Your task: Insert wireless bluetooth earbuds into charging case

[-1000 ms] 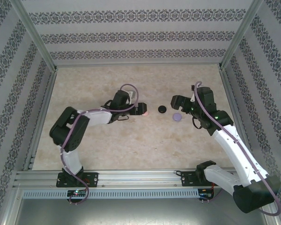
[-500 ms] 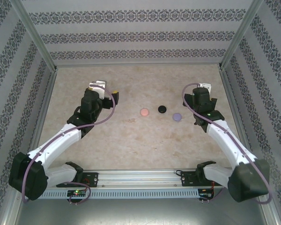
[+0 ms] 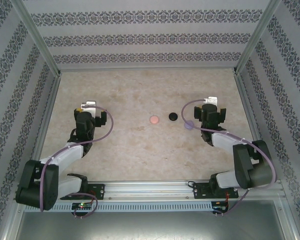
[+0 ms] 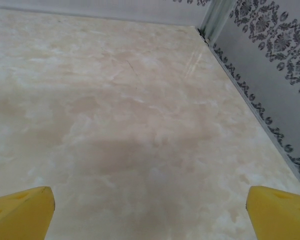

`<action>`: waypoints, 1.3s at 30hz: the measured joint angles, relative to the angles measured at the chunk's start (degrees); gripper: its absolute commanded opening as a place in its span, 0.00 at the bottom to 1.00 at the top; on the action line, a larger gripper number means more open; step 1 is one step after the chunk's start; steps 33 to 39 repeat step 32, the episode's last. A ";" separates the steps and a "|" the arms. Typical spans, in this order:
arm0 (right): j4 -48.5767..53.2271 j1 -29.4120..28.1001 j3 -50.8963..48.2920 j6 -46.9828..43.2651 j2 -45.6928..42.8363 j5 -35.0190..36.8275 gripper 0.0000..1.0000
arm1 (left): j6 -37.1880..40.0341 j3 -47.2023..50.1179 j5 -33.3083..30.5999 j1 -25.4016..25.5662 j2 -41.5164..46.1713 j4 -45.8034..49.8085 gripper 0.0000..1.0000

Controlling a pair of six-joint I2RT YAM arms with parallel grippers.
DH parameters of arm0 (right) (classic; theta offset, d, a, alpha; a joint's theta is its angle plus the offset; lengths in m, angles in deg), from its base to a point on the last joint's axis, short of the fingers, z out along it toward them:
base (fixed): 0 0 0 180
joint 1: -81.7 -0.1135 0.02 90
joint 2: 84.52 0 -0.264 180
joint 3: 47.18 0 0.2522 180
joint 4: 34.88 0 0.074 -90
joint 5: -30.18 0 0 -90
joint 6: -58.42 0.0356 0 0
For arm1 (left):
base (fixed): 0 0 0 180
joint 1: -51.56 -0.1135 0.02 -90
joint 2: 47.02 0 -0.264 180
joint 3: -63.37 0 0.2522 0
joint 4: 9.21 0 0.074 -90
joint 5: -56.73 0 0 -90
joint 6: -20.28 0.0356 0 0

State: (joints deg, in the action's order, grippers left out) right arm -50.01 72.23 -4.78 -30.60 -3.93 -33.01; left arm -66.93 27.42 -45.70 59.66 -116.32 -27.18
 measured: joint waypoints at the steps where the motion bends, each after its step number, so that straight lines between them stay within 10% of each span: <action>1: -3.41 0.00 -1.64 -0.33 0.85 -0.61 0.98 | 0.00 0.94 0.46 -0.59 -1.29 -1.46 0.99; 17: -20.79 7.89 -7.43 0.39 6.03 -18.16 0.98 | -1.11 0.15 18.27 -9.18 -20.11 -14.45 0.99; 39: -20.74 7.89 -7.37 0.37 6.03 -20.87 0.98 | -1.77 -0.92 18.32 -9.70 -20.13 -14.60 1.00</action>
